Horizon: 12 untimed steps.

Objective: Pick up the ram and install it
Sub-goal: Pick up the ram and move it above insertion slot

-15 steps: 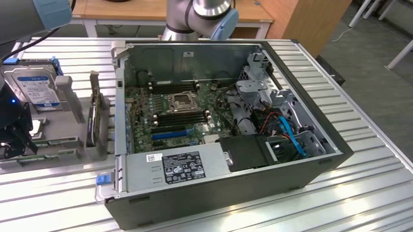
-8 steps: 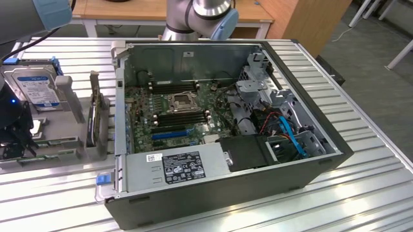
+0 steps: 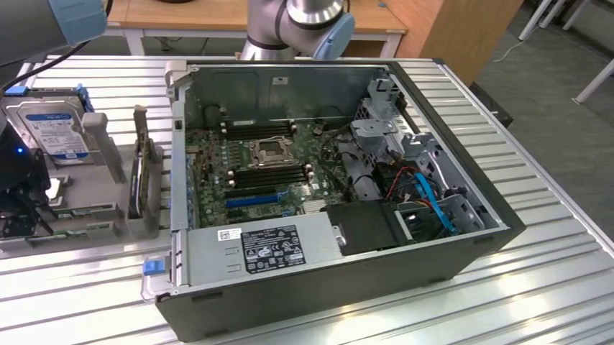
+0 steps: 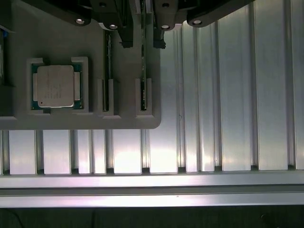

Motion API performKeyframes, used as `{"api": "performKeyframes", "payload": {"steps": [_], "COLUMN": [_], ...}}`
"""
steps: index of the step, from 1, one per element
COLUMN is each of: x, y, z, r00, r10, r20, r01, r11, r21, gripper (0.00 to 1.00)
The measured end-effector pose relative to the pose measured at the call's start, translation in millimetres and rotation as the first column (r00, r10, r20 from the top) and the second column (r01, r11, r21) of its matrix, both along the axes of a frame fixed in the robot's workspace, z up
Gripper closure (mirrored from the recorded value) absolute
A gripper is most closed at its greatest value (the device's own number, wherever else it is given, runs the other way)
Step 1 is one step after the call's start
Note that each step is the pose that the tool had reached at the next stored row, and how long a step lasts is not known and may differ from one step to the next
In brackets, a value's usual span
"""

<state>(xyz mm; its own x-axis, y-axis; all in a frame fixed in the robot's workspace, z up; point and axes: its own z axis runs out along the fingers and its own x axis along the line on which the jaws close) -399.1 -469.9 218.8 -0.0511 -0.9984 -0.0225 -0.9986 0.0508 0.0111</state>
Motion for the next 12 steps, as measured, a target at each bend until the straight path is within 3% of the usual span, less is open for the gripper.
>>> {"api": "performKeyframes", "payload": {"steps": [12], "x": [-0.1], "y": [0.0], "z": [0.0], "r00": [1.0], "r10": [0.0], "r20": [-0.0001], "r01": [0.0], "r11": [1.0], "r21": [-0.0001], "gripper": [0.69]}}
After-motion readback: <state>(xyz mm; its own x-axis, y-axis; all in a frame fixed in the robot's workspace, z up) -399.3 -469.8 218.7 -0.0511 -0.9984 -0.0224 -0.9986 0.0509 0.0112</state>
